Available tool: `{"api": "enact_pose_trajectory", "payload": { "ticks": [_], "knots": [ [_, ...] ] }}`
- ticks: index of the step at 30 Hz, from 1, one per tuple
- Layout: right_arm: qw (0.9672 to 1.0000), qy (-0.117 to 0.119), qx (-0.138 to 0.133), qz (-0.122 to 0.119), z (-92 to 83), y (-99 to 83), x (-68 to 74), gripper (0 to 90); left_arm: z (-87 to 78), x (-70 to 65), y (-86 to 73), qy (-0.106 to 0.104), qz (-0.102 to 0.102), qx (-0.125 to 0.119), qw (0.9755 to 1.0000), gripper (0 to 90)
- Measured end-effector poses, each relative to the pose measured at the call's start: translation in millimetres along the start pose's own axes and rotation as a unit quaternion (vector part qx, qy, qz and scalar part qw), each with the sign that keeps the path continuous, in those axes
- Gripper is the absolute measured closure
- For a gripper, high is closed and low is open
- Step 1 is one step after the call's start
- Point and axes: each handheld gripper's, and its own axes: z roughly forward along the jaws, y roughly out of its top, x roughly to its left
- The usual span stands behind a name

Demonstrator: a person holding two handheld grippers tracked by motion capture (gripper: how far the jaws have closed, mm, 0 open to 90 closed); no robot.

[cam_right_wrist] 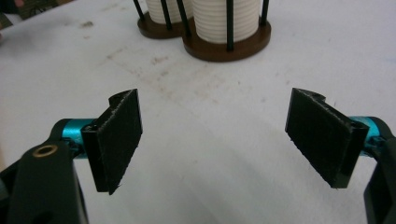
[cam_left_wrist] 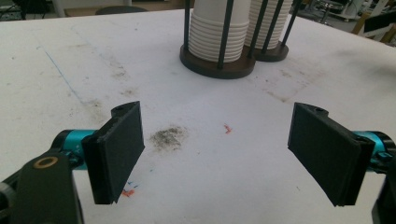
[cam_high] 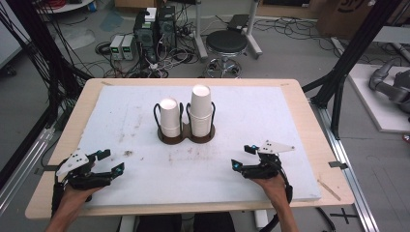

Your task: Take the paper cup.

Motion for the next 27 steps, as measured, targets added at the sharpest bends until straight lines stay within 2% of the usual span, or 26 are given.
{"api": "enact_pose_trajectory", "payload": {
  "ticks": [2, 3, 6, 7, 8, 9, 11, 13, 14, 15, 19, 23, 27],
  "knots": [
    [1.0, 0.003, -0.002, -0.004, -2.4, 4.5, 0.4, 19.4, 0.2, 0.0, 0.0, 0.0, 0.0, 0.0, 1.0, 18.3],
    [0.9999, 0.008, 0.004, -0.014, -6.9, 15.4, 2.0, 19.4, 0.0, -0.1, 0.0, 0.0, 0.0, -0.001, 1.0, 18.3],
    [0.9995, 0.013, 0.01, -0.025, -10.3, 26.1, 2.5, 19.4, 0.0, 0.0, 0.0, 0.0, 0.0, 0.0, 1.0, 18.3],
    [0.9992, 0.015, 0.016, -0.035, -14.4, 38.1, 1.9, 19.3, 0.1, 0.1, 0.0, 0.0, 0.0, 0.0, 1.0, 18.3],
    [0.9992, 0.015, 0.016, -0.035, -14.4, 38.1, 1.9, 19.3, 0.1, 0.1, 0.0, 0.0, 0.0, 0.0, 1.0, 18.3],
    [0.9988, 0.017, 0.02, -0.041, -18.7, 50.8, 0.2, 19.3, 0.1, 0.1, 0.0, -0.001, 0.0, 0.0, 1.0, 18.3],
    [0.9986, 0.018, 0.024, -0.043, -21.0, 57.4, -0.6, 19.3, -0.1, 0.1, 0.0, 0.0, 0.0, 0.0, 1.0, 18.3],
    [0.998, 0.017, 0.027, -0.054, -27.6, 77.5, -4.6, 19.3, -0.1, 0.0, 0.0, 0.0, 0.0, 0.0, 1.0, 18.3],
    [0.998, 0.017, 0.027, -0.054, -27.6, 77.5, -4.6, 19.3, 0.0, 0.0, 0.0, 0.0, 0.0, 0.0, 1.0, 18.3],
    [0.9975, 0.013, 0.032, -0.062, -31.3, 91.2, -7.9, 19.3, 0.1, -0.1, 0.0, 0.0, 0.0, 0.0, 1.0, 18.3],
    [0.997, 0.007, 0.035, -0.069, -37.3, 119.2, -13.0, 18.3, 0.5, 0.2, 0.1, 0.0, -0.002, 0.001, 1.0, 18.3],
    [0.9958, 0.006, 0.043, -0.081, -38.6, 144.7, -15.8, 18.2, 0.6, 0.3, 0.2, 0.0, -0.003, 0.003, 1.0, 18.3],
    [0.9931, 0.008, 0.062, -0.099, -34.2, 170.0, -15.6, 18.3, 1.0, 0.6, 0.4, -0.001, -0.002, 0.005, 1.0, 18.3]
  ]
}}
